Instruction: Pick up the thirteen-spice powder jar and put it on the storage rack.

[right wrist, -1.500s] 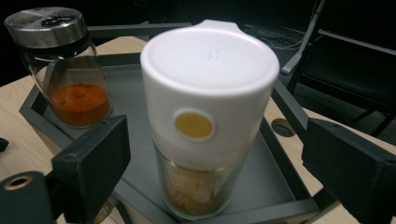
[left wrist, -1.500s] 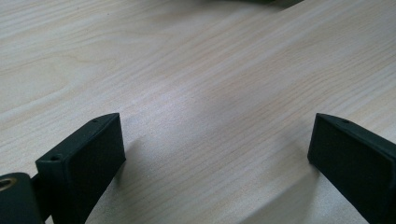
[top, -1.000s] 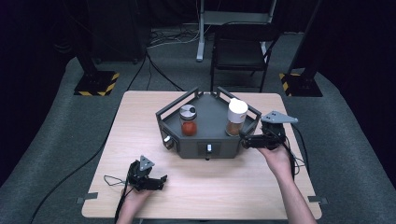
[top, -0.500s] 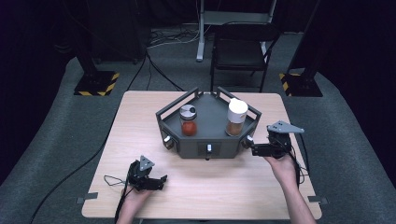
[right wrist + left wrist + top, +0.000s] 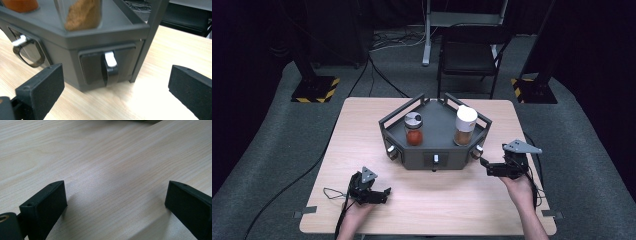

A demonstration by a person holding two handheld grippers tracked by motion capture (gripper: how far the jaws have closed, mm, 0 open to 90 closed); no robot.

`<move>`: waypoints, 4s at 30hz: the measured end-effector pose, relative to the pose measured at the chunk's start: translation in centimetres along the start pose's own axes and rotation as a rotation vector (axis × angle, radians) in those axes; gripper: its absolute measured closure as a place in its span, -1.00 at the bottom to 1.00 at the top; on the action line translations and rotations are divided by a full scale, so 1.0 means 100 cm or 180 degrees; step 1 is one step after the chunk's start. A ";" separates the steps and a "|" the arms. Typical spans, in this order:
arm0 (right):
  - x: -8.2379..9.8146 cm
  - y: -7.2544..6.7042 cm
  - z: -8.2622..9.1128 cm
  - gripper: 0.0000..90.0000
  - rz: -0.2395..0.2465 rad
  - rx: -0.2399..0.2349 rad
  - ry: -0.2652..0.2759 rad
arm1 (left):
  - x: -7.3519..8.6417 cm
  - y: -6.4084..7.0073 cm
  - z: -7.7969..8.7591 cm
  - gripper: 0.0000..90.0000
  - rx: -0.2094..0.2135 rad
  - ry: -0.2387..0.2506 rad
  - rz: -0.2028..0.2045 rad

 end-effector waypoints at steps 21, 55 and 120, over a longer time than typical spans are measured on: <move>0.054 -0.002 0.005 -1.00 -0.0083 0.0120 -0.0135 | 0.000 0.000 0.000 -0.92 -0.0006 0.0000 0.0003; 0.116 0.001 0.011 -0.98 -0.0255 0.0181 -0.0503 | 0.000 0.001 0.000 -0.92 -0.0010 -0.0001 0.0004; 0.113 -0.004 0.008 -0.98 -0.0196 0.0088 -0.0870 | 0.000 0.001 0.000 -0.92 -0.0012 0.0003 0.0010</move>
Point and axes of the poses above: each handheld gripper's, and its own axes: z roughly backward along the jaws, x roughly out of its underside, y roughly to its right, the point moved 10 cm from there along -z, roughly forward along the jaws, and after that the axes turned 10 degrees about z, right-handed, at the moved point
